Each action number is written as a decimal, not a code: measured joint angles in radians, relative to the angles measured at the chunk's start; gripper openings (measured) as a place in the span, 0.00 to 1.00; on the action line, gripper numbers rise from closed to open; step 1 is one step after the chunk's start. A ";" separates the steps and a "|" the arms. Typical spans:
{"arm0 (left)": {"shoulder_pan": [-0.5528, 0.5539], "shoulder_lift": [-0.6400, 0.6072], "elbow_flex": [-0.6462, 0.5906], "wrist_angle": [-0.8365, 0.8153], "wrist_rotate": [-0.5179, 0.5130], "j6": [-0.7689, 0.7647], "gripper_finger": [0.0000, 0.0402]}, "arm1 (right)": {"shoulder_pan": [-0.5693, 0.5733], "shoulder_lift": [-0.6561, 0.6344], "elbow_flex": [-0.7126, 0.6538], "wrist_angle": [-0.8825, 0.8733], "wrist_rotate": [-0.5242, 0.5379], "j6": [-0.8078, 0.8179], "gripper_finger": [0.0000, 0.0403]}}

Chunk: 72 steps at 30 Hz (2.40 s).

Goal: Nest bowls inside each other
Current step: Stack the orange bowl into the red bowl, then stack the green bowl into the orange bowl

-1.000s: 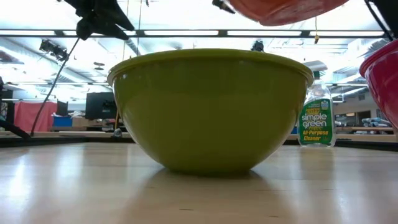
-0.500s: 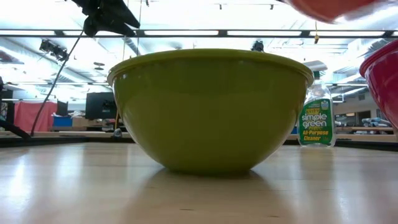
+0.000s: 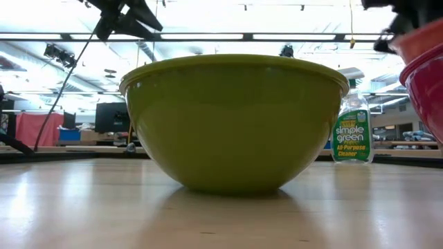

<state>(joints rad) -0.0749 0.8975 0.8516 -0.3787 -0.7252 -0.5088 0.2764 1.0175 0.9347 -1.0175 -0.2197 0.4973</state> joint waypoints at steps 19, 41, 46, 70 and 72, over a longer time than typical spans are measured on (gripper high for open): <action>0.038 0.147 0.000 0.201 0.077 -0.126 0.43 | 0.114 0.015 -0.158 0.207 0.010 -0.025 0.13; 0.029 0.152 0.000 0.204 0.269 -0.137 0.43 | 0.096 0.016 -0.008 -0.040 0.063 -0.036 0.47; 0.017 0.212 0.000 0.197 0.488 -0.205 0.43 | 0.062 0.016 0.002 0.028 0.071 0.017 0.47; -0.079 0.443 0.052 0.100 0.592 -0.459 0.43 | -0.052 0.145 0.237 0.049 0.312 -0.192 0.41; -0.079 0.465 0.120 0.007 0.591 -0.445 0.43 | -0.066 0.158 0.238 0.048 0.314 -0.210 0.41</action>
<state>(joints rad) -0.1539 1.3623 0.9718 -0.3719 -0.1338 -0.9542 0.2101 1.1751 1.1728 -0.9699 0.0940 0.2875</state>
